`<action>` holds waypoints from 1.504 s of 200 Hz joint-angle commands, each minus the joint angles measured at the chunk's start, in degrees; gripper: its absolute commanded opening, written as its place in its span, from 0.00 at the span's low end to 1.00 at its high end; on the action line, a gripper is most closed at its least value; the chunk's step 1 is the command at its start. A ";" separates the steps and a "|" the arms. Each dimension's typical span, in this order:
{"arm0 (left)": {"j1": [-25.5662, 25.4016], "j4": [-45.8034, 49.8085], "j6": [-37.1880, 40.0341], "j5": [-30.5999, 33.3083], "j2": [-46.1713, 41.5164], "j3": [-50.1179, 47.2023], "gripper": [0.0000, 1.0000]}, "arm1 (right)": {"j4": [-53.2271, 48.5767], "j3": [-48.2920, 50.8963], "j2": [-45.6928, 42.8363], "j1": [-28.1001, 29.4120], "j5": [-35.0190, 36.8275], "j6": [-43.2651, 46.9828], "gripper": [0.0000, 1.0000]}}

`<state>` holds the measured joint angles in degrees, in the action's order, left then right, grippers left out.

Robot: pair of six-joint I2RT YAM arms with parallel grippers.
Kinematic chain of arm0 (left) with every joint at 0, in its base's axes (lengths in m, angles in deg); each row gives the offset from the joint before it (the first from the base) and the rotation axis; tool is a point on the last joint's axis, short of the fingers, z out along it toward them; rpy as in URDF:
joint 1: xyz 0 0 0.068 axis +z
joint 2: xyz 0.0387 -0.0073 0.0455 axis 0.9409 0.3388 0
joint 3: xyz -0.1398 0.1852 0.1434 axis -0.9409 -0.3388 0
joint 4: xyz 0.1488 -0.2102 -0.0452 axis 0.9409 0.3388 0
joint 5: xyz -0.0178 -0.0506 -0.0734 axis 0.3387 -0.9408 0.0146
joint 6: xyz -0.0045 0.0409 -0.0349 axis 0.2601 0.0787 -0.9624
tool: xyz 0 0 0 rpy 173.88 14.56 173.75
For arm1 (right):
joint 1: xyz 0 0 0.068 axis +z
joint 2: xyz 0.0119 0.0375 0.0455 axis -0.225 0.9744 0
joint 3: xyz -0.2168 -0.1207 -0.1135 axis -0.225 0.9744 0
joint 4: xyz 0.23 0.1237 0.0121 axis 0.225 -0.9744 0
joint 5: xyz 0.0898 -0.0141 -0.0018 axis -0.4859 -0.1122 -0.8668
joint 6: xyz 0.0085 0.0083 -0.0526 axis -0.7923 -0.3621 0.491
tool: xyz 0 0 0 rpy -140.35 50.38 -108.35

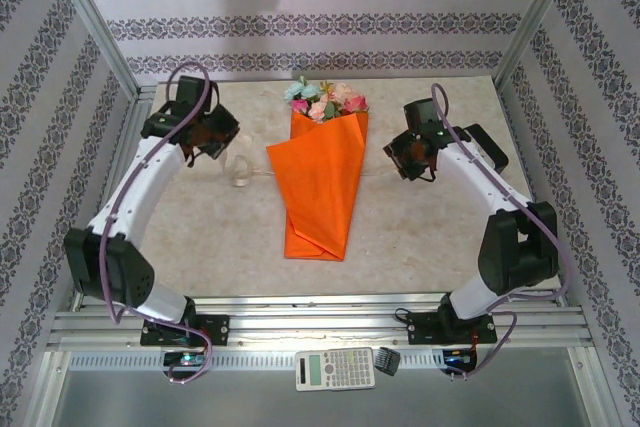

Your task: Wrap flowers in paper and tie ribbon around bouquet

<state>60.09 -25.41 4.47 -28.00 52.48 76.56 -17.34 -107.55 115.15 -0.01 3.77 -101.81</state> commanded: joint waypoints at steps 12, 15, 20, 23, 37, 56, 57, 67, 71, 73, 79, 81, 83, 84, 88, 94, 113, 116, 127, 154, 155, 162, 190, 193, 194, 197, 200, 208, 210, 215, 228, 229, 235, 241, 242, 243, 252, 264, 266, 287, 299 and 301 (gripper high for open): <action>-6.98 -20.00 -7.57 -8.36 0.30 4.02 0.00 | -3.70 0.32 -2.32 -0.11 2.80 4.59 0.42; -7.66 -21.99 -8.50 -8.52 0.57 4.17 0.00 | -3.75 0.32 -2.47 -0.19 2.85 4.81 0.42; -8.77 -24.73 -9.78 -8.72 1.16 4.68 0.00 | -3.96 0.32 -2.68 -0.25 2.86 5.05 0.42; -9.41 -26.53 -10.41 -8.98 1.77 5.15 0.00 | -4.14 0.32 -2.79 -0.33 2.92 5.18 0.42; -12.00 -34.30 -13.40 -10.75 6.10 8.59 0.00 | -4.63 0.53 -3.71 -0.67 3.12 5.95 0.41; -16.44 -42.90 -17.85 -13.20 14.55 15.99 0.00 | -5.09 1.80 -5.64 -1.37 3.21 6.27 0.41; -16.61 -43.08 -18.06 -13.31 15.25 16.46 0.00 | -5.13 1.90 -5.70 -1.38 3.30 6.31 0.41; -18.55 -46.03 -20.42 -15.13 20.94 20.85 0.00 | -5.25 2.98 -7.11 -1.98 3.31 6.37 0.42; -19.26 -46.98 -21.17 -15.81 23.29 22.70 0.00 | -5.39 3.43 -7.68 -2.18 3.37 6.51 0.42; -19.62 -47.34 -21.40 -16.10 24.49 23.55 0.00 | -5.49 3.64 -7.99 -2.29 3.38 6.59 0.41; -20.59 -47.72 -22.15 -17.05 27.84 26.19 0.00 | -5.54 4.35 -8.93 -2.75 3.42 6.70 0.41; -20.92 -48.07 -22.50 -17.31 28.77 26.86 0.00 | -5.68 4.60 -9.23 -2.94 3.39 6.81 0.42; -21.20 -48.38 -22.84 -17.53 29.92 27.51 0.00 | -5.76 4.86 -9.57 -3.03 3.39 6.86 0.41; -21.37 -48.72 -23.01 -17.71 30.50 27.80 0.00 | -5.77 5.00 -9.73 -3.13 3.38 6.87 0.41; -21.91 -49.99 -23.94 -18.05 32.68 28.81 0.00 | -5.93 5.45 -10.34 -3.51 3.34 7.03 0.41; -22.75 -51.89 -25.34 -18.60 35.86 30.31 0.00 | -6.24 6.05 -11.31 -4.06 3.18 7.28 0.41; -24.39 -54.71 -26.26 -20.02 45.00 36.21 0.00 | -7.29 8.29 -14.72 -5.92 2.98 8.19 0.41; -24.54 -54.37 -25.66 -20.03 46.30 37.13 0.00 | -7.42 8.64 -15.18 -6.33 2.95 8.46 0.41; -24.79 -52.11 -23.14 -19.94 50.70 40.27 0.00 | -7.78 10.00 -17.18 -7.45 2.73 9.12 0.42; -24.81 -45.17 -21.25 -22.19 62.45 52.91 0.11 | -8.33 13.18 -20.46 -10.10 1.46 10.79 0.42; -24.79 -44.52 -21.07 -22.28 62.93 53.64 0.13 | -8.33 13.25 -20.54 -10.19 1.41 10.86 0.42; -24.78 -40.98 -19.72 -23.21 65.29 57.58 0.24 | -8.42 13.88 -20.61 -11.06 1.11 11.14 0.42; -24.92 -29.19 -12.35 -24.14 64.48 62.45 0.53 | -7.02 13.24 -16.93 -14.75 -0.29 12.83 0.44; -24.88 -27.99 -11.90 -24.00 63.84 62.29 0.56 | -7.01 12.54 -16.05 -14.88 -0.02 13.08 0.44; -24.87 -27.63 -11.69 -23.98 63.67 62.33 0.56 | -7.01 12.32 -15.78 -14.95 0.06 13.28 0.44; -24.87 -26.46 -11.31 -23.92 63.03 62.28 0.59 | -7.01 11.57 -14.86 -15.12 0.24 13.64 0.44; -24.87 -25.66 -10.90 -23.92 62.49 62.21 0.60 | -6.89 10.85 -13.90 -15.25 0.42 13.98 0.44; -24.76 -24.72 -10.29 -24.50 61.06 62.01 0.63 | -6.82 8.67 -10.99 -15.50 0.86 14.84 0.45; -24.78 -24.21 -10.27 -24.56 60.69 62.01 0.64 | -6.77 8.16 -10.23 -15.53 0.97 14.98 0.45; -24.83 -23.10 -10.15 -24.79 59.94 62.09 0.64 | -6.87 6.57 -8.18 -15.62 1.32 15.32 0.45; -24.78 -21.31 -10.78 -26.11 58.54 62.01 0.65 | -7.25 2.78 -2.87 -16.19 2.08 15.49 0.45; -24.78 -21.17 -10.78 -26.22 58.39 62.01 0.65 | -7.27 2.52 -2.68 -16.26 2.12 15.49 0.45; -24.78 -20.22 -10.61 -26.63 57.57 61.94 0.64 | -7.29 0.84 -0.14 -16.73 2.26 15.37 0.46; -24.78 -18.46 -9.90 -26.47 56.46 61.85 0.64 | -7.06 -0.64 1.86 -17.17 2.59 14.96 0.46; -24.78 -18.16 -9.73 -26.40 56.29 61.80 0.64 | -6.99 -0.86 2.14 -17.24 2.72 14.87 0.46; -24.78 -17.88 -9.60 -26.37 56.12 61.73 0.64 | -6.92 -1.11 2.45 -17.27 2.79 14.79 0.46; -24.73 -15.09 -8.05 -25.42 53.82 60.43 0.63 | -5.90 -3.02 5.35 -17.64 3.36 14.21 0.46; -24.46 -12.60 -6.93 -23.51 49.75 55.89 0.62 | -5.47 -6.40 9.67 -17.71 4.05 13.44 0.46; -24.39 -12.53 -6.92 -23.21 48.75 54.70 0.61 | -5.48 -6.99 10.23 -17.67 4.01 13.33 0.46; -22.94 -14.53 -9.71 -20.77 39.19 38.74 0.59 | -6.70 -13.17 18.67 -17.52 3.67 11.96 0.46; -21.64 -18.60 -12.81 -19.70 33.27 27.43 0.57 | -6.60 -15.27 21.91 -17.31 4.29 11.20 0.46; -21.36 -19.06 -13.36 -19.38 32.21 25.81 0.57 | -6.51 -15.62 22.32 -17.19 4.44 11.08 0.46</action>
<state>35.76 -43.64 -6.04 -50.60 92.69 117.81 -23.02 -118.68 131.79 -17.40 6.15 -88.94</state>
